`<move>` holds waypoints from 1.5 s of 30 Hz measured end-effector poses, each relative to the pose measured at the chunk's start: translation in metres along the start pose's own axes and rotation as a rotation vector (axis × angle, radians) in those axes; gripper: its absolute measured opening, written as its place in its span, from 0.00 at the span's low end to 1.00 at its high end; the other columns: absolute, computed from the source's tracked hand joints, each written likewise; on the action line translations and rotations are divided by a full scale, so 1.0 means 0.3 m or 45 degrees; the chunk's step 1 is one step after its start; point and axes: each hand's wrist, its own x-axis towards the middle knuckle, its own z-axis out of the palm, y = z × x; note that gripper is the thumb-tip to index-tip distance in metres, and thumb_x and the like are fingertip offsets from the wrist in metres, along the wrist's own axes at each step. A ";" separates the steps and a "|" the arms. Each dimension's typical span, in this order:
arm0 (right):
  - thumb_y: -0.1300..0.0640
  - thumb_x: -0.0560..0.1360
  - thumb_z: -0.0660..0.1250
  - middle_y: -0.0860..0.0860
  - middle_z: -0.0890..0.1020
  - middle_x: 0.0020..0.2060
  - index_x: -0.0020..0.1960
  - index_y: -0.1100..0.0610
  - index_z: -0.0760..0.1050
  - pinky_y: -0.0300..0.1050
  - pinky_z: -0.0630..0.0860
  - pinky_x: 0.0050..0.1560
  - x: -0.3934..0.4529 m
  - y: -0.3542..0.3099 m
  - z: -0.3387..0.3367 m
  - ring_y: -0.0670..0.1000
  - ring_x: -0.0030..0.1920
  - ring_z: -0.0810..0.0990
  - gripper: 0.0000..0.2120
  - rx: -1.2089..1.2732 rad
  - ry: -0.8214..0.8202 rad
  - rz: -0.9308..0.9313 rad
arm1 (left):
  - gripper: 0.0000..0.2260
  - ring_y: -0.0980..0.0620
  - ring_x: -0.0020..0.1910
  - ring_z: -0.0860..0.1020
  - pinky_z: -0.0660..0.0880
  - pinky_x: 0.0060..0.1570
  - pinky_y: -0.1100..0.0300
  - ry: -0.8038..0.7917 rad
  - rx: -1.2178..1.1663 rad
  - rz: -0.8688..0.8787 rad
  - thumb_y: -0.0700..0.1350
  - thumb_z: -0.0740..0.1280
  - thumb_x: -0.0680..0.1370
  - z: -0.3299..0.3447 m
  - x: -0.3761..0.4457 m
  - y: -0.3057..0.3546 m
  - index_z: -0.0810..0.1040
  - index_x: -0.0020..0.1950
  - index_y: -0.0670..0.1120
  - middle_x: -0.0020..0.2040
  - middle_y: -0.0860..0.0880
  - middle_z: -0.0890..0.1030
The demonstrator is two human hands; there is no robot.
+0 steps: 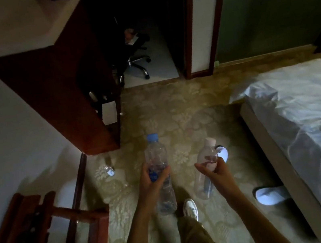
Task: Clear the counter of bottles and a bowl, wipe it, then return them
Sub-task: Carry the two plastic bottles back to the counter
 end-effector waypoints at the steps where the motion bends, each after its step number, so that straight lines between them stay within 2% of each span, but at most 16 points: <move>1: 0.48 0.70 0.74 0.50 0.80 0.52 0.63 0.55 0.69 0.34 0.75 0.40 0.110 -0.025 0.028 0.46 0.49 0.81 0.26 0.010 -0.013 0.010 | 0.22 0.52 0.52 0.82 0.79 0.44 0.66 0.010 0.014 -0.016 0.45 0.75 0.72 0.003 0.094 0.024 0.74 0.64 0.49 0.57 0.49 0.82; 3: 0.48 0.70 0.74 0.49 0.80 0.50 0.61 0.53 0.69 0.34 0.74 0.42 0.326 -0.099 0.082 0.47 0.50 0.81 0.25 0.002 -0.049 0.024 | 0.22 0.53 0.52 0.82 0.78 0.42 0.70 0.054 0.047 -0.027 0.44 0.74 0.73 0.007 0.277 0.103 0.74 0.64 0.47 0.57 0.48 0.82; 7: 0.45 0.67 0.76 0.53 0.82 0.51 0.59 0.54 0.72 0.47 0.81 0.51 0.719 -0.333 0.183 0.51 0.50 0.83 0.26 -0.020 -0.164 -0.074 | 0.21 0.58 0.51 0.82 0.77 0.43 0.71 0.126 0.051 0.052 0.43 0.74 0.73 -0.012 0.624 0.319 0.74 0.65 0.46 0.56 0.49 0.82; 10: 0.51 0.70 0.75 0.53 0.82 0.49 0.61 0.55 0.71 0.36 0.79 0.42 0.956 -0.490 0.246 0.49 0.48 0.83 0.23 -0.017 -0.196 -0.139 | 0.19 0.66 0.46 0.81 0.76 0.43 0.73 0.184 0.055 0.087 0.41 0.73 0.74 -0.014 0.848 0.443 0.74 0.63 0.46 0.54 0.51 0.81; 13: 0.48 0.70 0.75 0.50 0.83 0.48 0.59 0.50 0.71 0.37 0.80 0.43 1.184 -0.542 0.304 0.45 0.45 0.83 0.22 -0.051 -0.207 -0.146 | 0.16 0.69 0.43 0.80 0.75 0.41 0.75 0.181 0.046 0.068 0.38 0.71 0.75 0.005 1.076 0.478 0.73 0.61 0.44 0.51 0.53 0.80; 15: 0.48 0.70 0.75 0.50 0.83 0.48 0.56 0.47 0.71 0.36 0.79 0.40 1.326 -0.519 0.344 0.44 0.44 0.83 0.19 -0.046 -0.176 -0.105 | 0.15 0.64 0.46 0.81 0.75 0.40 0.76 0.185 0.044 0.019 0.38 0.72 0.75 0.030 1.237 0.473 0.74 0.60 0.45 0.50 0.54 0.80; 17: 0.50 0.70 0.75 0.51 0.83 0.49 0.57 0.49 0.71 0.35 0.77 0.38 1.467 -0.512 0.394 0.45 0.44 0.83 0.19 -0.010 -0.114 -0.032 | 0.16 0.54 0.51 0.81 0.74 0.39 0.76 0.192 0.031 -0.022 0.39 0.73 0.74 0.057 1.431 0.473 0.75 0.60 0.42 0.50 0.52 0.80; 21: 0.51 0.70 0.75 0.51 0.83 0.48 0.61 0.53 0.70 0.34 0.76 0.38 1.784 -0.633 0.474 0.43 0.44 0.83 0.24 0.016 -0.102 0.051 | 0.21 0.54 0.53 0.80 0.74 0.42 0.71 0.097 0.014 -0.075 0.44 0.74 0.73 0.098 1.847 0.575 0.74 0.64 0.43 0.58 0.45 0.81; 23: 0.52 0.70 0.75 0.51 0.83 0.49 0.58 0.50 0.70 0.34 0.77 0.37 1.967 -0.765 0.494 0.42 0.44 0.83 0.20 0.017 -0.059 0.002 | 0.22 0.55 0.53 0.80 0.75 0.40 0.72 0.048 0.005 -0.059 0.46 0.73 0.74 0.109 2.040 0.691 0.73 0.66 0.46 0.60 0.47 0.80; 26: 0.55 0.73 0.72 0.51 0.81 0.49 0.59 0.52 0.69 0.32 0.78 0.36 2.221 -0.963 0.529 0.42 0.43 0.84 0.18 0.063 -0.033 -0.098 | 0.20 0.63 0.47 0.79 0.74 0.35 0.77 -0.010 -0.026 0.017 0.43 0.71 0.76 0.115 2.314 0.864 0.72 0.66 0.46 0.56 0.51 0.79; 30: 0.54 0.73 0.72 0.53 0.81 0.50 0.60 0.55 0.70 0.35 0.79 0.36 2.458 -1.071 0.596 0.45 0.44 0.84 0.19 0.055 -0.065 -0.108 | 0.20 0.61 0.50 0.77 0.74 0.40 0.71 -0.004 -0.037 0.013 0.43 0.71 0.76 0.105 2.550 0.969 0.71 0.66 0.49 0.56 0.53 0.78; 33: 0.56 0.73 0.72 0.53 0.82 0.51 0.58 0.53 0.72 0.39 0.80 0.41 2.675 -1.102 0.681 0.49 0.49 0.84 0.16 0.093 -0.143 -0.043 | 0.16 0.58 0.51 0.79 0.74 0.43 0.67 0.084 -0.062 -0.027 0.45 0.73 0.74 0.092 2.751 0.977 0.74 0.59 0.55 0.58 0.51 0.79; 37: 0.59 0.74 0.70 0.52 0.81 0.52 0.62 0.56 0.71 0.33 0.79 0.38 3.054 -1.233 0.846 0.45 0.46 0.84 0.18 0.105 -0.317 -0.081 | 0.13 0.51 0.54 0.81 0.79 0.51 0.58 0.242 -0.085 0.012 0.47 0.75 0.72 0.064 3.068 1.078 0.77 0.53 0.58 0.56 0.50 0.81; 39: 0.60 0.74 0.71 0.51 0.80 0.49 0.60 0.57 0.70 0.30 0.77 0.35 3.248 -1.358 0.955 0.46 0.43 0.82 0.17 0.100 -0.391 -0.147 | 0.15 0.50 0.52 0.81 0.80 0.47 0.60 0.348 -0.192 0.072 0.41 0.74 0.72 0.036 3.230 1.194 0.77 0.54 0.55 0.57 0.47 0.81; 41: 0.61 0.73 0.72 0.49 0.80 0.45 0.57 0.58 0.70 0.30 0.76 0.35 3.420 -1.505 1.074 0.47 0.43 0.80 0.16 0.091 -0.476 -0.234 | 0.17 0.51 0.51 0.81 0.78 0.43 0.63 0.505 -0.213 0.144 0.41 0.75 0.71 -0.015 3.357 1.333 0.77 0.58 0.51 0.57 0.45 0.81; 45: 0.57 0.70 0.75 0.49 0.81 0.49 0.59 0.55 0.72 0.38 0.79 0.47 3.660 -1.789 1.354 0.47 0.48 0.81 0.21 0.110 -0.775 -0.347 | 0.20 0.53 0.51 0.83 0.78 0.45 0.64 0.707 -0.228 0.386 0.44 0.75 0.70 -0.149 3.483 1.614 0.76 0.60 0.49 0.53 0.50 0.83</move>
